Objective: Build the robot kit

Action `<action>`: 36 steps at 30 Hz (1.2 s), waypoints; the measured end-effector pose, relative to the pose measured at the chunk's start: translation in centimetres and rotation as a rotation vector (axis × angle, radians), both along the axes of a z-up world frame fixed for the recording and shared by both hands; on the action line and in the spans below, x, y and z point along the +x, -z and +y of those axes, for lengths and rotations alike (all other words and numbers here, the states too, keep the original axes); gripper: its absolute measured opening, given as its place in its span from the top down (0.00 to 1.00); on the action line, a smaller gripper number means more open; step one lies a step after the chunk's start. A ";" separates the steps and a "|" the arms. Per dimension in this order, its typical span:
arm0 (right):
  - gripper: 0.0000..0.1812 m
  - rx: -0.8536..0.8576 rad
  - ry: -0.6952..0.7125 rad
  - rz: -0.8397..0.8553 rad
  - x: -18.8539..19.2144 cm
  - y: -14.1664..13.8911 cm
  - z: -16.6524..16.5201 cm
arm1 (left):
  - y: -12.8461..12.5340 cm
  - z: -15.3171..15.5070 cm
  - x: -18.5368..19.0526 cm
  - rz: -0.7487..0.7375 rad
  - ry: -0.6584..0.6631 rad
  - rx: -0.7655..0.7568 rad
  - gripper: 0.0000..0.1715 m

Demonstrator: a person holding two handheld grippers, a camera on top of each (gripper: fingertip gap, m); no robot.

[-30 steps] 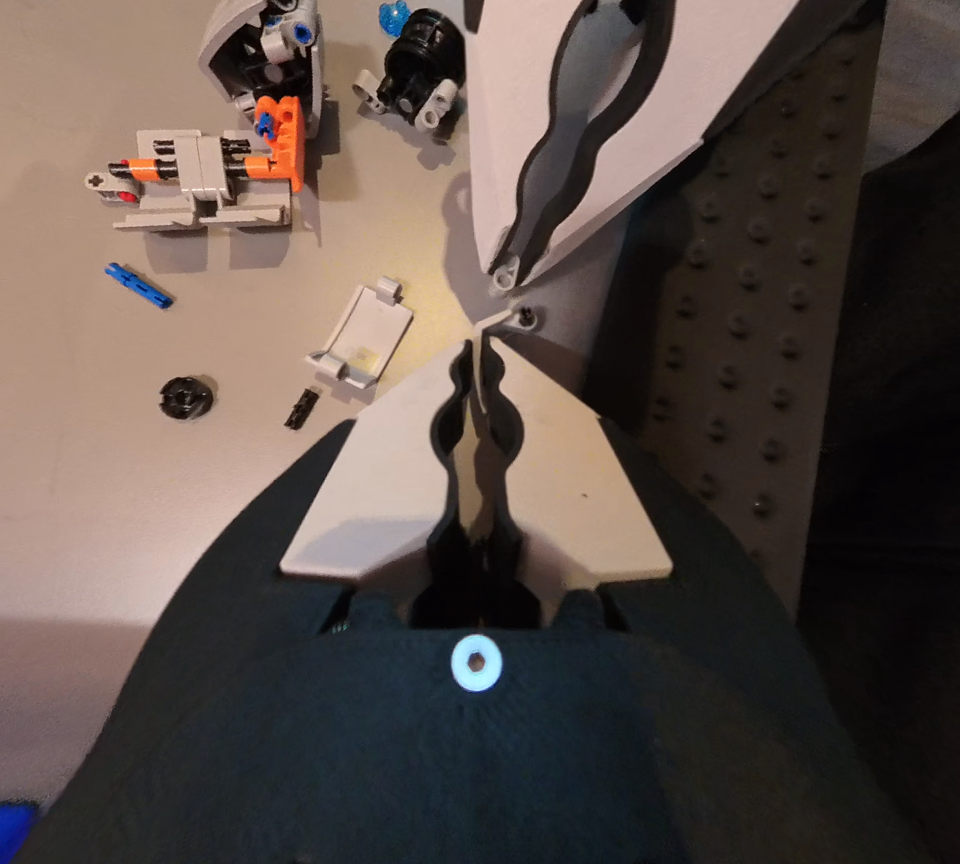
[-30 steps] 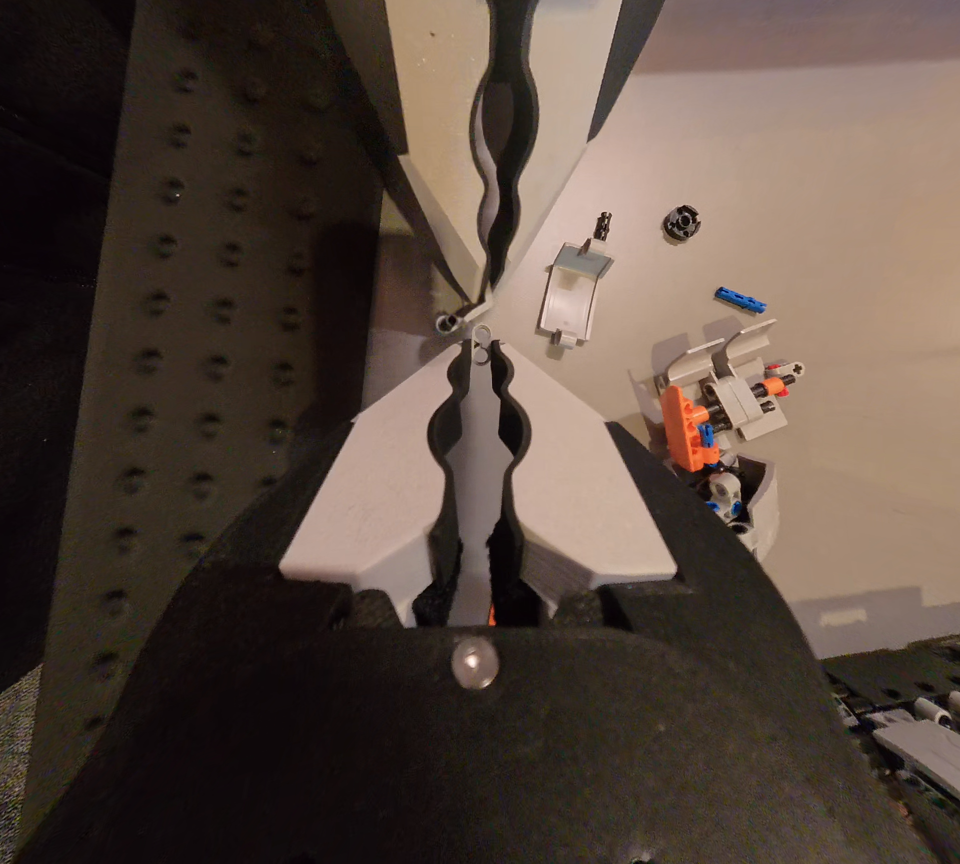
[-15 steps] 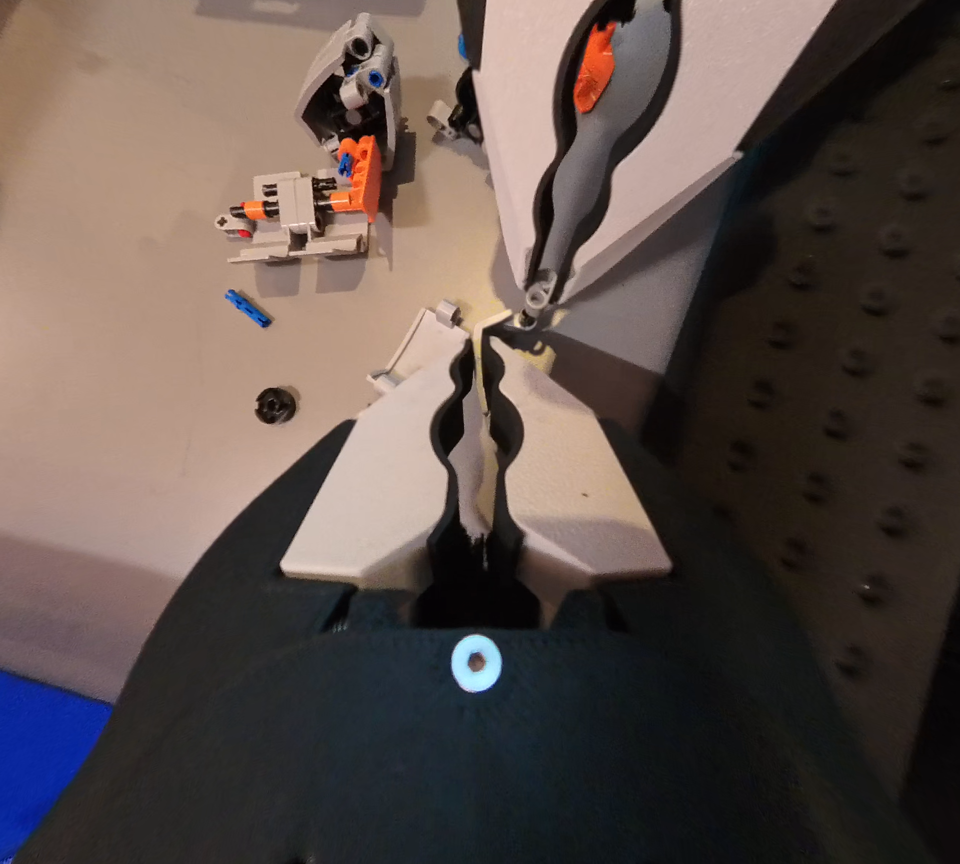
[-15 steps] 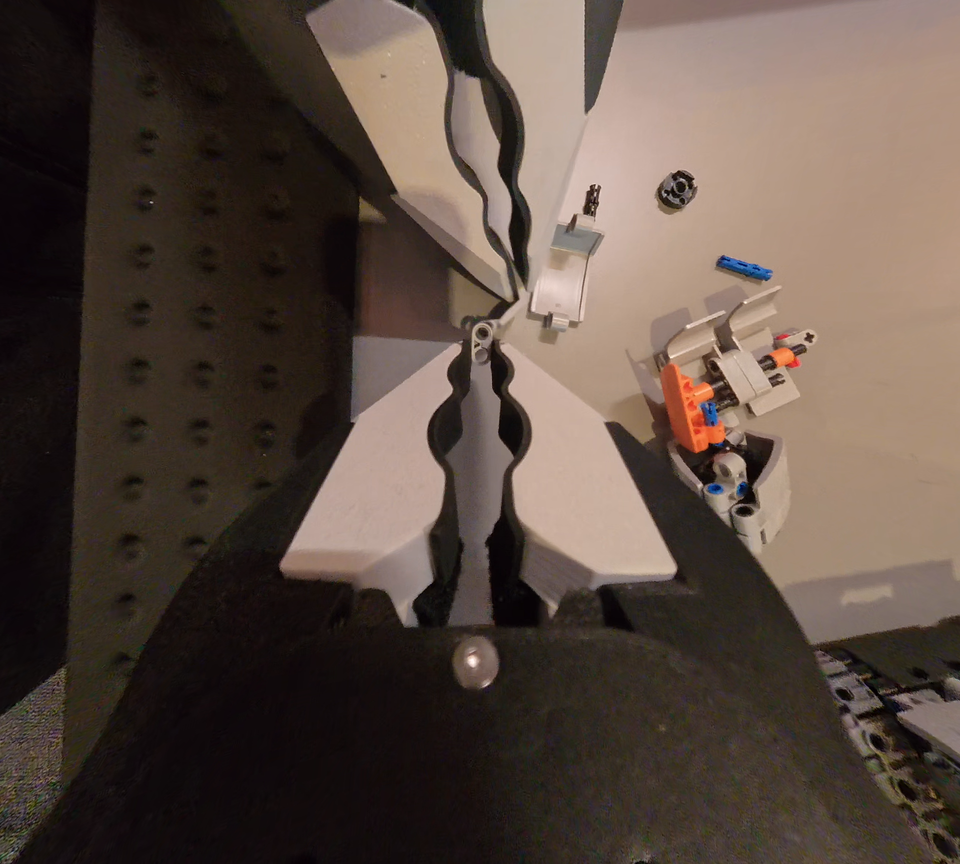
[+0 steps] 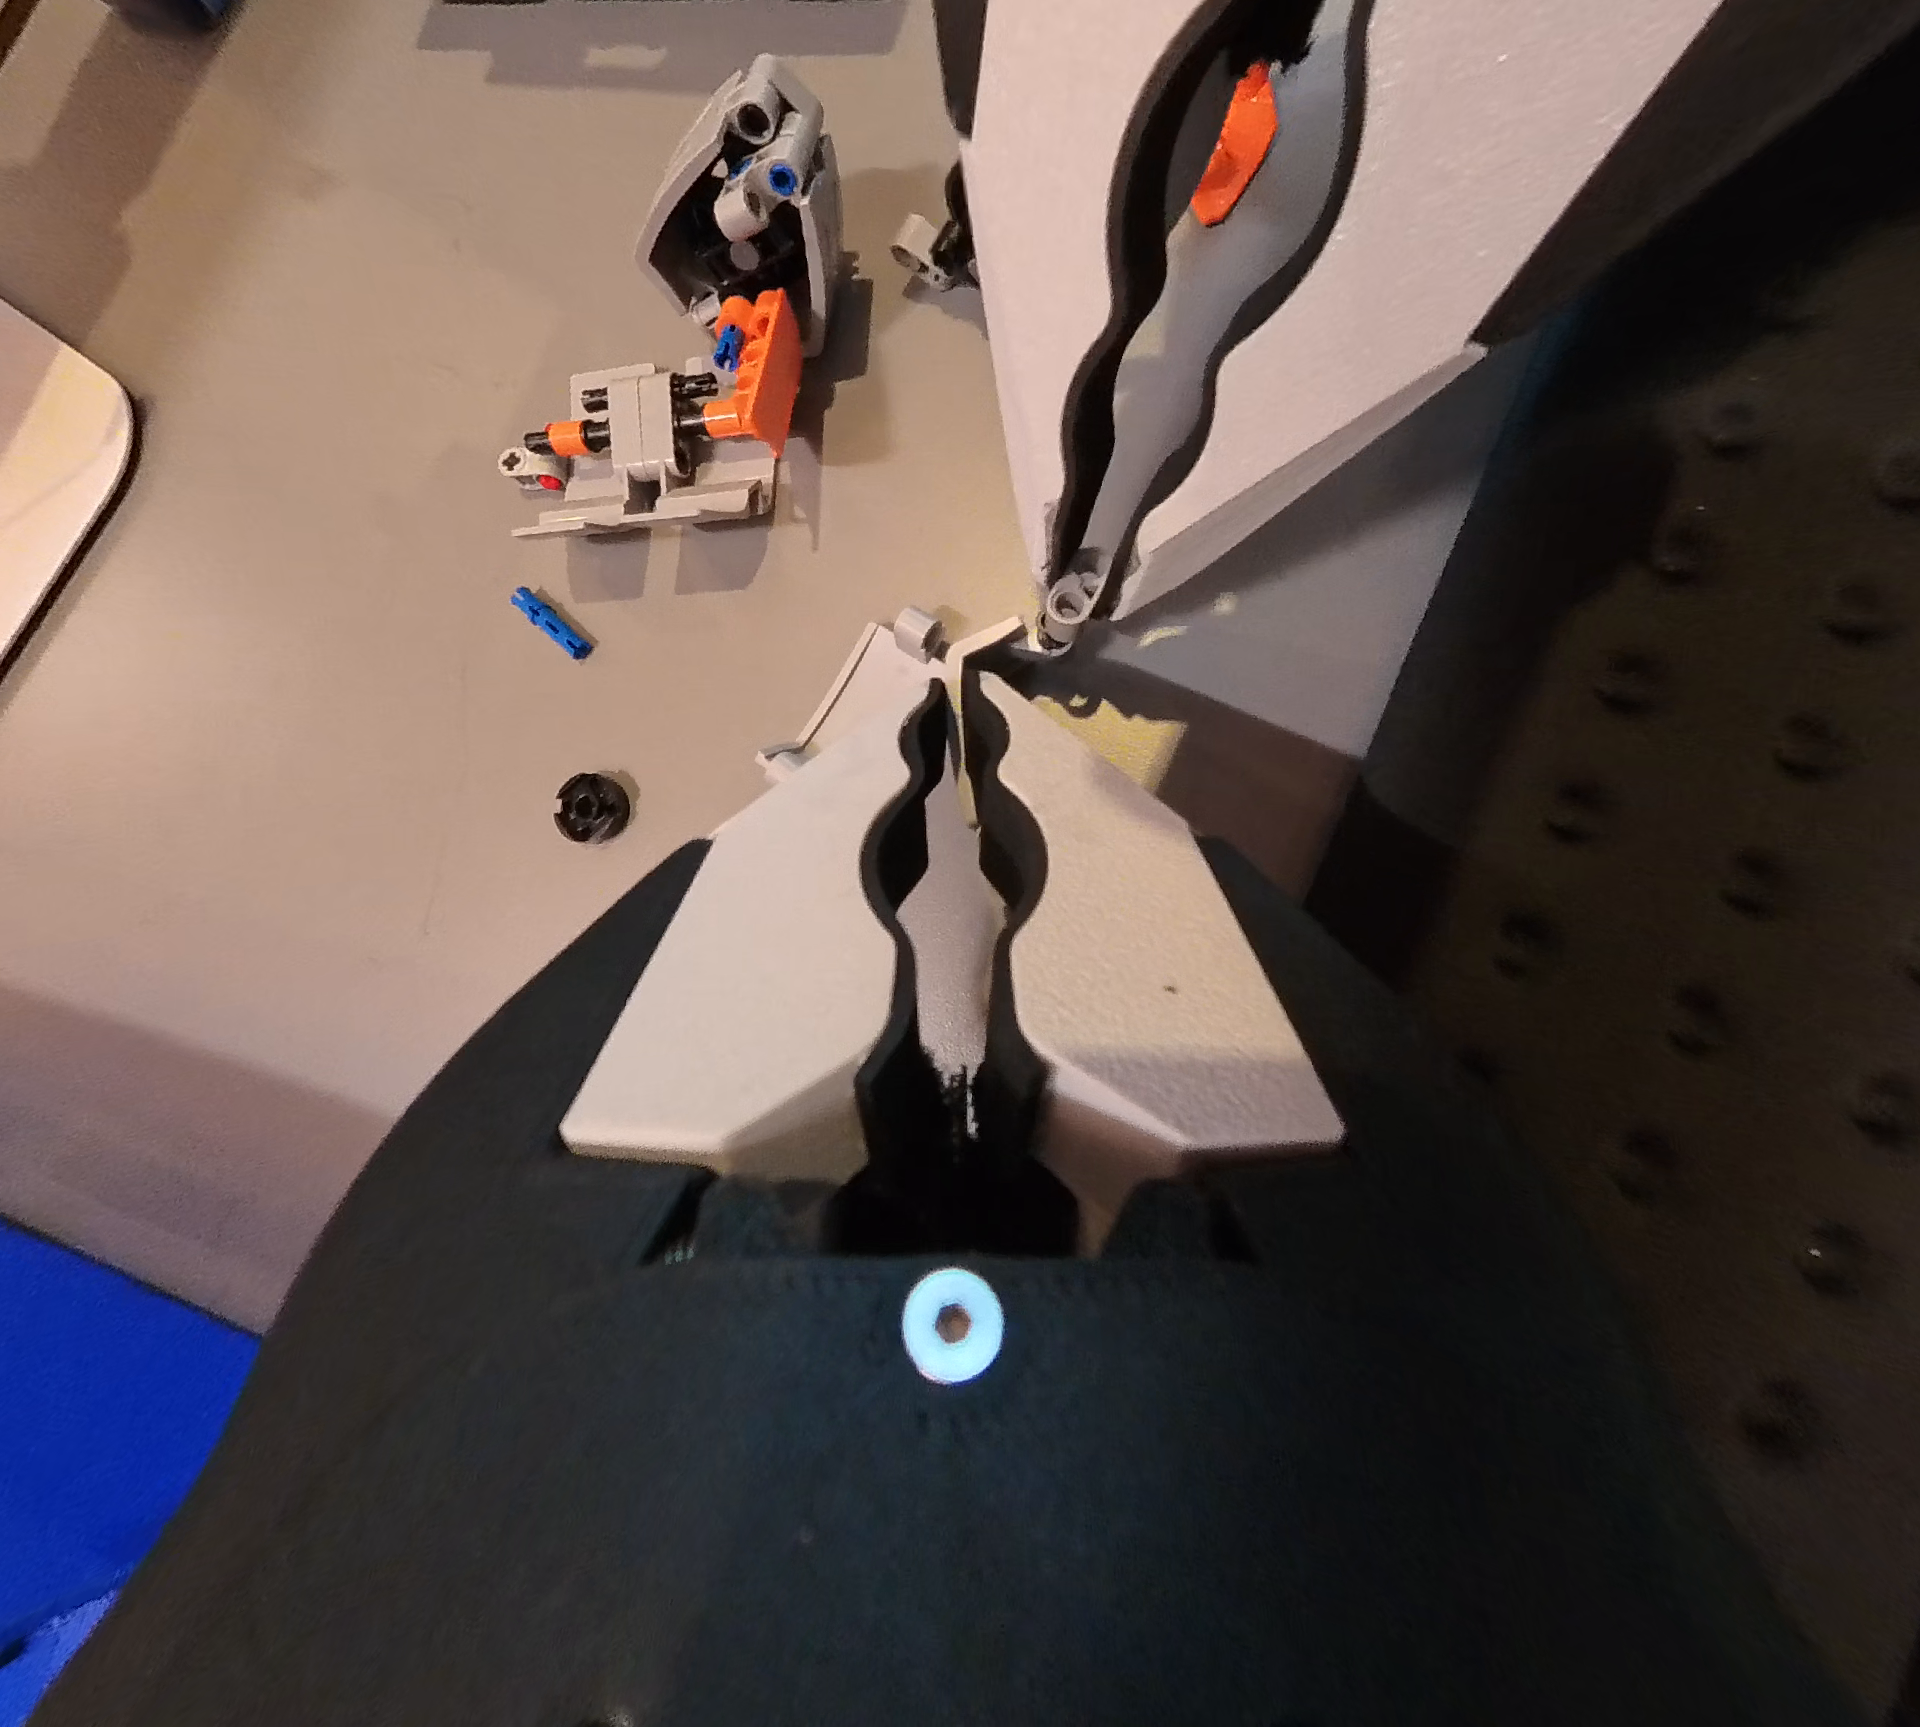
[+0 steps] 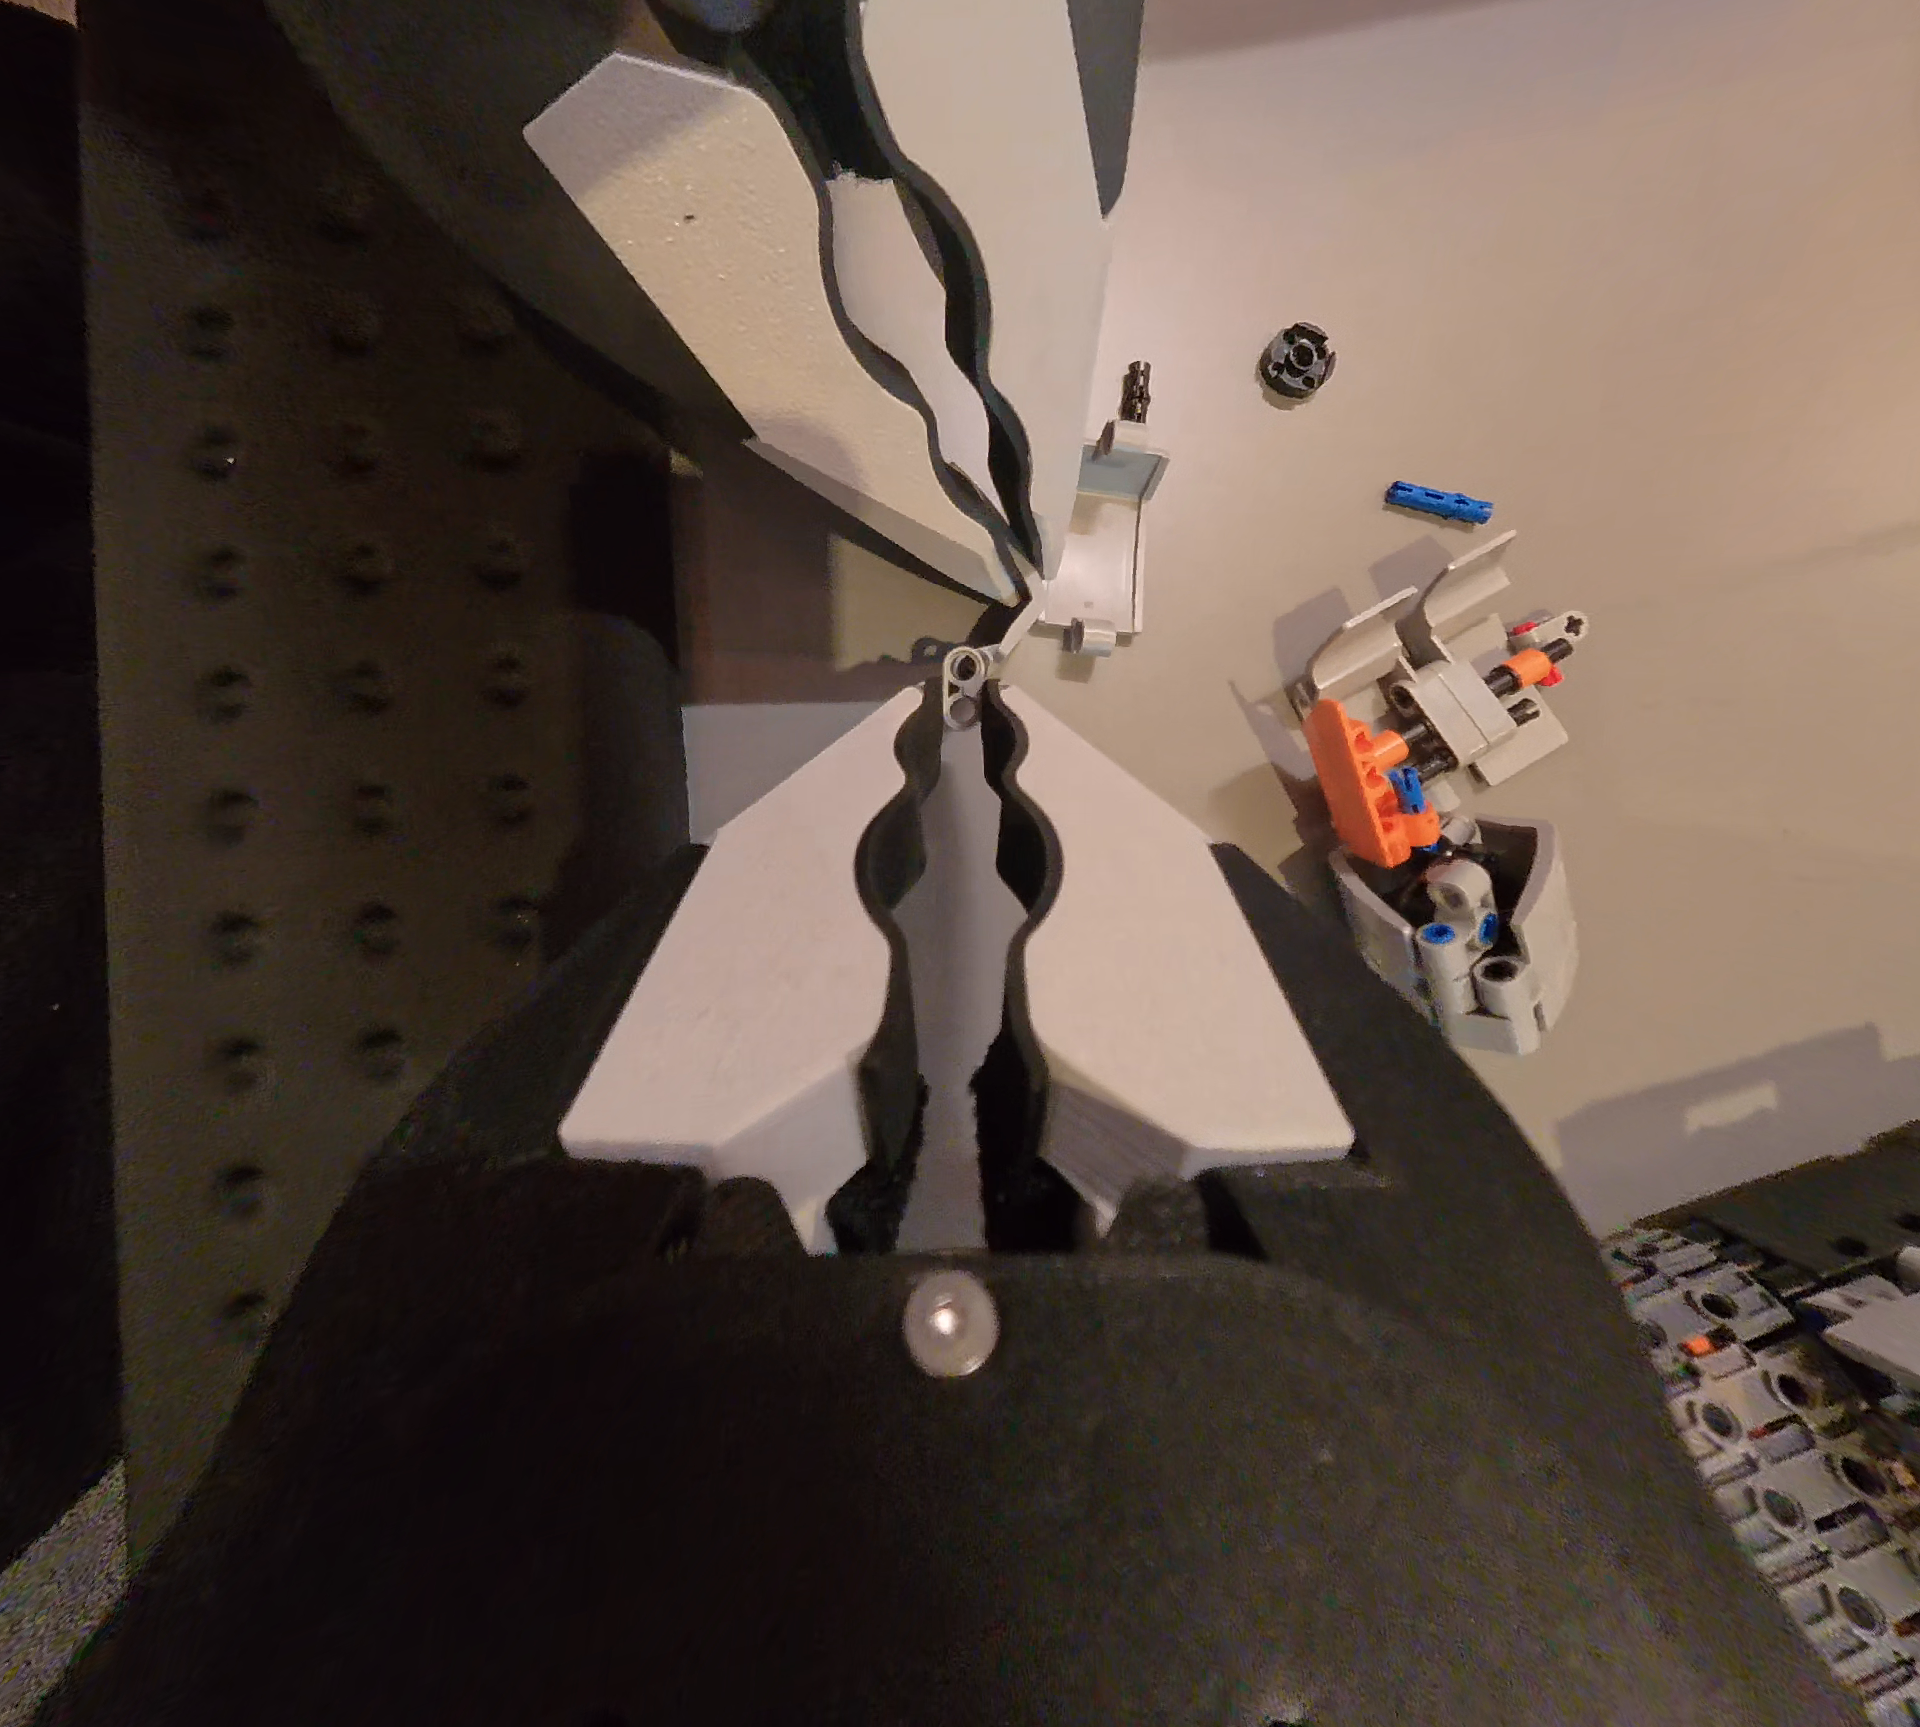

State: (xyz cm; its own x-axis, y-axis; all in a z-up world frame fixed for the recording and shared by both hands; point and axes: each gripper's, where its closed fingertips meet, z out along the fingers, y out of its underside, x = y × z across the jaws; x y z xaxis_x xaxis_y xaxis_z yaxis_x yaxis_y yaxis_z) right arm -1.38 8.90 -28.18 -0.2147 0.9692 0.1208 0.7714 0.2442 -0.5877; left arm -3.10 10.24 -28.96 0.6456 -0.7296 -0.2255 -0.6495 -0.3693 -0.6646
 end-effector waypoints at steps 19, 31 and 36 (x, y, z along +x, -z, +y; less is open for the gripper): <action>0.98 0.035 0.030 -0.018 0.1 0.2 0.0 | 0.0 -0.1 0.2 0.029 0.005 0.047 1.00; 0.98 0.162 -0.032 -0.116 0.0 0.3 -0.2 | -0.1 -0.2 0.2 0.029 0.001 0.072 1.00; 0.98 0.130 -0.033 -0.122 -0.2 0.6 -0.3 | -0.1 -0.2 0.1 0.003 -0.003 0.061 1.00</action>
State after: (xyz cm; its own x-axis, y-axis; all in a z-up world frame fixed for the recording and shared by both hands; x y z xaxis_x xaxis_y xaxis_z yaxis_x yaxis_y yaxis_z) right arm -1.62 8.57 -28.80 -0.2672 0.9391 0.2159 0.8254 0.3387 -0.4517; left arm -2.98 10.08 -28.87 0.6473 -0.7122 -0.2718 -0.6505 -0.3302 -0.6840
